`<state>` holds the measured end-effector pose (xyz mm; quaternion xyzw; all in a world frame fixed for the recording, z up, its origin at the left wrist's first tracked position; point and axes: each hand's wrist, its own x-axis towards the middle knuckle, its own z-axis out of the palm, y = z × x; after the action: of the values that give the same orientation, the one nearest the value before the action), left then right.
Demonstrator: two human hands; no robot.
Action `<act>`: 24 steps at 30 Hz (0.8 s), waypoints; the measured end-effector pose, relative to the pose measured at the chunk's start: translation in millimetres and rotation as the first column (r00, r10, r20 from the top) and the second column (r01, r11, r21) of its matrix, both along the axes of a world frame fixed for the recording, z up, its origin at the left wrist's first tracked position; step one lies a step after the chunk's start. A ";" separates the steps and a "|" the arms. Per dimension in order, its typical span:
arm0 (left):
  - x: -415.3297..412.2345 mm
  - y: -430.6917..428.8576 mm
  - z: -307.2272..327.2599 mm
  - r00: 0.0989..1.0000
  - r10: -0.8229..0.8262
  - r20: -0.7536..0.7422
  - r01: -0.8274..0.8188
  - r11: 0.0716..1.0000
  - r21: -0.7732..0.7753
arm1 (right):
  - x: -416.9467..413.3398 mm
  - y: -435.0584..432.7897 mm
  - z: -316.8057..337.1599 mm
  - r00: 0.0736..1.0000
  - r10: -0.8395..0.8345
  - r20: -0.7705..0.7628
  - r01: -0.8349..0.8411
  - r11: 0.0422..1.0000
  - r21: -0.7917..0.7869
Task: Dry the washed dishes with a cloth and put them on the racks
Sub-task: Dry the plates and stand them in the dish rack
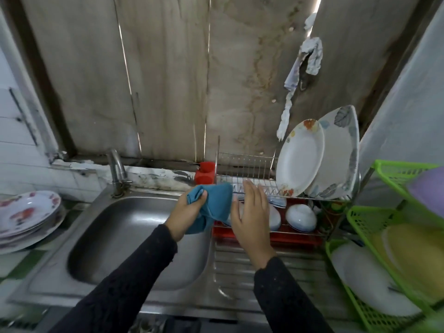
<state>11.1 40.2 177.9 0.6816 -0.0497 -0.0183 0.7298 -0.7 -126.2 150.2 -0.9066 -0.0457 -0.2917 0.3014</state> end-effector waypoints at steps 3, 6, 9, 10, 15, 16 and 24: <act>-16.5 48.9 -11.9 0.997 0.031 -0.064 -0.030 0.999 0.019 | -12.1 45.6 -13.1 0.997 0.049 -0.054 -0.047 0.998 0.037; -35.9 103.4 -22.9 0.993 0.088 -0.083 -0.081 0.993 0.081 | -25.5 98.0 -26.6 0.989 0.097 -0.113 -0.094 0.995 0.028; -50.4 158.5 -35.5 0.991 0.111 -0.079 -0.101 0.987 0.127 | -36.0 144.8 -36.1 0.983 0.114 -0.142 -0.119 0.993 -0.025; -54.0 176.1 -40.1 0.990 0.121 -0.071 -0.110 0.985 0.133 | -38.2 159.5 -39.7 0.984 0.113 -0.138 -0.122 0.991 -0.056; -80.9 253.0 -55.5 0.970 0.231 -0.075 -0.221 0.967 0.128 | -44.7 240.5 -60.1 0.956 0.208 -0.206 -0.220 0.975 -0.034; -86.6 270.4 -59.5 0.962 0.257 -0.091 -0.245 0.962 0.121 | -45.7 260.2 -63.0 0.949 0.236 -0.210 -0.247 0.969 -0.027; -107.6 362.6 -82.9 0.830 0.554 -0.065 -0.539 0.827 0.156 | -40.5 363.5 -80.1 0.865 0.412 -0.287 -0.431 0.902 -0.004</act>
<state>-96.5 402.8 95.0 0.7117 0.1884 0.1513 0.6596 -41.2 237.3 70.1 -0.9163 -0.2097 -0.0861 0.3303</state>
